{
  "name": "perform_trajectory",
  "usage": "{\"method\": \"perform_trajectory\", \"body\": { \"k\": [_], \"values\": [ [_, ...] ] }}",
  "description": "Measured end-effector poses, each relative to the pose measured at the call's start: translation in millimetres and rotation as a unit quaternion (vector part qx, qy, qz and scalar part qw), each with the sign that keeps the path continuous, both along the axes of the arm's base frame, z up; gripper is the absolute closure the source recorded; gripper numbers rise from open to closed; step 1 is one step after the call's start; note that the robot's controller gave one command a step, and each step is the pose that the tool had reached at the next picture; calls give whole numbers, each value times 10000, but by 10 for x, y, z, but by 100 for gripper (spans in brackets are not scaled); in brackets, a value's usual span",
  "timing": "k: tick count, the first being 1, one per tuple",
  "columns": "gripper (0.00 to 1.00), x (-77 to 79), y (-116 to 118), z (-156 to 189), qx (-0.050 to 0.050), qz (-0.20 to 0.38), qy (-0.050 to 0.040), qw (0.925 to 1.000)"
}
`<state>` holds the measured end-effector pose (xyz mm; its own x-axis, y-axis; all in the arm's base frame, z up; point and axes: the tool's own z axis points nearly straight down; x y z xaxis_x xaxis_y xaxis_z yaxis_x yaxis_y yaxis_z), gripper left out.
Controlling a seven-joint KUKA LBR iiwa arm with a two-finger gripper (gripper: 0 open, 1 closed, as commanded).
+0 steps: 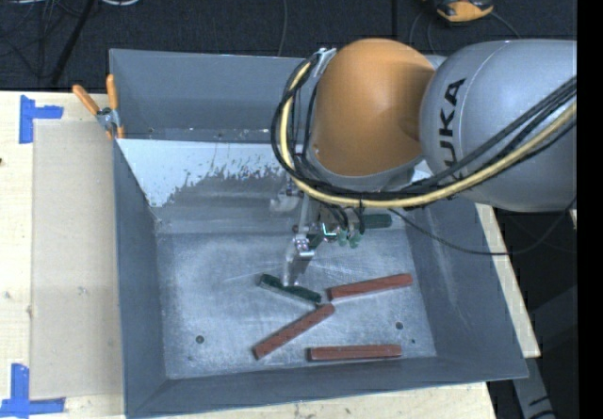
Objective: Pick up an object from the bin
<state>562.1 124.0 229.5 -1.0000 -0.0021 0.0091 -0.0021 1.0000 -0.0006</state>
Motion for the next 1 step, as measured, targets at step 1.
{"method": "perform_trajectory", "body": {
  "k": [1],
  "values": [
    [0, 16, -6, 44, 5, -14, -40, 10000]
  ]
}}
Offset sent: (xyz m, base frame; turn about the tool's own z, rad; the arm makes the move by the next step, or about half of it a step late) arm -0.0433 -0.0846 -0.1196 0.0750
